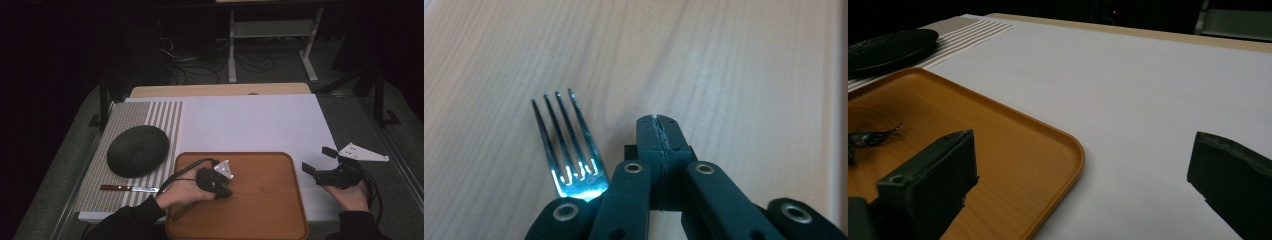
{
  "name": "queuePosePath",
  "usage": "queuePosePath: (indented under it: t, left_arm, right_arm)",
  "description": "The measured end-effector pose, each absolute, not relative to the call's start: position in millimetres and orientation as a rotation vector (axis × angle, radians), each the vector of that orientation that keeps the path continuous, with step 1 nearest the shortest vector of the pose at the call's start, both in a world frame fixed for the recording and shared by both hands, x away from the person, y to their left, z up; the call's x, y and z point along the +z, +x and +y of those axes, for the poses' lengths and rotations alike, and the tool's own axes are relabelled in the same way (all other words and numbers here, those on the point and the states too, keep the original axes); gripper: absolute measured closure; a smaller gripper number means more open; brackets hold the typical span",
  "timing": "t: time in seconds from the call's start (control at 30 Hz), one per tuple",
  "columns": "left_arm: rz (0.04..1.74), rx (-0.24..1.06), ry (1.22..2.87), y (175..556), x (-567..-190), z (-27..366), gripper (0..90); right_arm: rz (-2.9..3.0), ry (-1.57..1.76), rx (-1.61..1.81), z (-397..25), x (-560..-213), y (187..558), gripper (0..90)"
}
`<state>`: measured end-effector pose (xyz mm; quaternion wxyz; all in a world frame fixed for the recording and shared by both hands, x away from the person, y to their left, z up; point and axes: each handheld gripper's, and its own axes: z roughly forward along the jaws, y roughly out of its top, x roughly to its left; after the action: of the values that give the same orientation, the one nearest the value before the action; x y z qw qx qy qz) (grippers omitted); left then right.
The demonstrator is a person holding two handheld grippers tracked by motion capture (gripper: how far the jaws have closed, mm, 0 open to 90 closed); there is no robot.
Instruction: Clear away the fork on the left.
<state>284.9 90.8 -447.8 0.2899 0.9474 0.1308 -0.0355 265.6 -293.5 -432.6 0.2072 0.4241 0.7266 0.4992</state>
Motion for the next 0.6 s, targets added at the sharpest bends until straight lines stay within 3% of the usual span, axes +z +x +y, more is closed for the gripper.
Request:
queuePosePath:
  t: [0.6]
  left_arm:
    - [0.44,-0.035,2.532,290.4,-445.0,119.8,90.0]
  right_arm:
    - [2.021,1.184,1.388,-293.7,-432.6,265.6,0.0]
